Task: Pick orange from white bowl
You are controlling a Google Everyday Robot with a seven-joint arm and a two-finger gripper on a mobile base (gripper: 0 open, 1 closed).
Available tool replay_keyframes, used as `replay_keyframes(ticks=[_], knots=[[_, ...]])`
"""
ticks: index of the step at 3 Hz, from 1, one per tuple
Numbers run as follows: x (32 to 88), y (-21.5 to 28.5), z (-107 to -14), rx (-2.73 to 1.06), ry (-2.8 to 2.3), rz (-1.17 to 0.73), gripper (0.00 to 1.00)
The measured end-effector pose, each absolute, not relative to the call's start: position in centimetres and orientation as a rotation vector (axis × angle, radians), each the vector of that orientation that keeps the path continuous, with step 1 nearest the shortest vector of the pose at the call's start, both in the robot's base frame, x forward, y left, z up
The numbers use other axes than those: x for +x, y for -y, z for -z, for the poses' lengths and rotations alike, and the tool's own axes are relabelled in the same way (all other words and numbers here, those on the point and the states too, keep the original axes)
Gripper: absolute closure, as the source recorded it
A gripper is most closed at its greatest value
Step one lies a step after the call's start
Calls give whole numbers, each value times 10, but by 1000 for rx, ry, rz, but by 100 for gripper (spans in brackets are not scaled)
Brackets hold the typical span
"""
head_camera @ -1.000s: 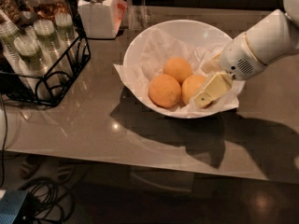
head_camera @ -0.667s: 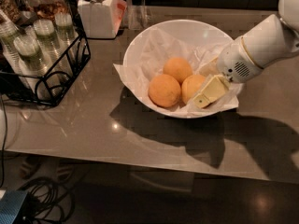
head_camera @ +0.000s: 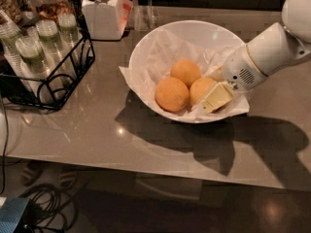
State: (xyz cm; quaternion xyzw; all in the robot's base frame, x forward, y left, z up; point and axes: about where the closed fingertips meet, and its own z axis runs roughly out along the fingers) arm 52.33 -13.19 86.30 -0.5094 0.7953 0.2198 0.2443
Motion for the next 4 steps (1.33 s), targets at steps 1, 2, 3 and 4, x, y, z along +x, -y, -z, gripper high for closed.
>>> replay_keyframes(ticks=[1, 2, 3, 4], knots=[[523, 128, -857, -1399, -2174, -626, 48], [523, 128, -857, -1399, -2173, -630, 70], [522, 129, -862, -1399, -2157, -617, 94], [522, 134, -881, -1415, -2117, -559, 100]])
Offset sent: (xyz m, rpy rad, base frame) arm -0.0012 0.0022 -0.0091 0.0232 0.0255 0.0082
